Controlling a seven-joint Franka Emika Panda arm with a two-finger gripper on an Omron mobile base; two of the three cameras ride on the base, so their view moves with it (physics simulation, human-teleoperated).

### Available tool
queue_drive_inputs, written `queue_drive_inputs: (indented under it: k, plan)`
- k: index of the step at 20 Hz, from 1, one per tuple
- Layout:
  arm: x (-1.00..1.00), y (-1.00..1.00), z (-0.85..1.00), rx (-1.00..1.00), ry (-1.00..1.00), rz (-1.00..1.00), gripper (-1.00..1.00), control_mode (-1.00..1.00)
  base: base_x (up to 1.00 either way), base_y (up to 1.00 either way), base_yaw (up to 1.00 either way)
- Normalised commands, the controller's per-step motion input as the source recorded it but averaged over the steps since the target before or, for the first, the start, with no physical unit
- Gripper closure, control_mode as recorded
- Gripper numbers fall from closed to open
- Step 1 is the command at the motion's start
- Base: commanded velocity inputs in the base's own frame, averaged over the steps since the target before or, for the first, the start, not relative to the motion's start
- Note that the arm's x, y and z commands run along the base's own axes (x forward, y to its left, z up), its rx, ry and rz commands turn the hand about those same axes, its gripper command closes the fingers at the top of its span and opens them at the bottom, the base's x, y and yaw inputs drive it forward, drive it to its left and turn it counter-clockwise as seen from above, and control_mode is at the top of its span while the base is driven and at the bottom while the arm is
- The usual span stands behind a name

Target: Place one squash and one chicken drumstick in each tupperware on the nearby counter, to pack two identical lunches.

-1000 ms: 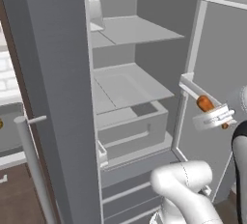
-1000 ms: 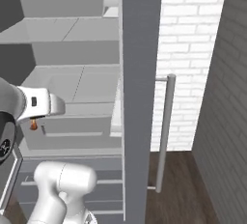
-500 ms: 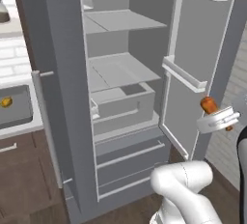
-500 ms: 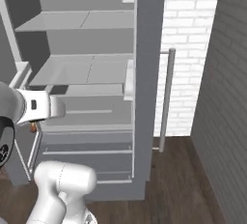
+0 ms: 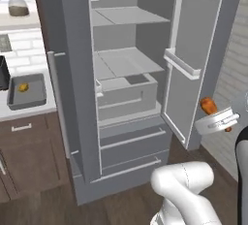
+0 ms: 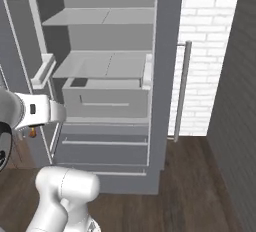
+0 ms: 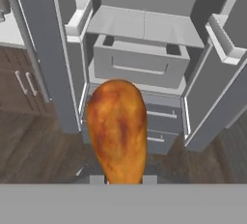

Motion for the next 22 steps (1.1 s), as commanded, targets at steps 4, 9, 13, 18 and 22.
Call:
queue_drive_inputs:
  k: [4,9,13,18,22]
  plan:
    - [0.00,0.00,0.00,0.00,0.00,0.00,1.00,1.00,-0.49,0.13,0.27]
    - [0.00,0.00,0.00,0.00,0.00,0.00,1.00,1.00,-0.33,0.32,0.33]
    - [0.00,0.00,0.00,0.00,0.00,0.00,1.00,1.00,-0.31,0.56,0.62]
    - [0.00,0.00,0.00,0.00,0.00,0.00,1.00,1.00,-0.05,0.80,0.68]
    - [0.00,0.00,0.00,0.00,0.00,0.00,1.00,1.00,0.00,0.89,0.62]
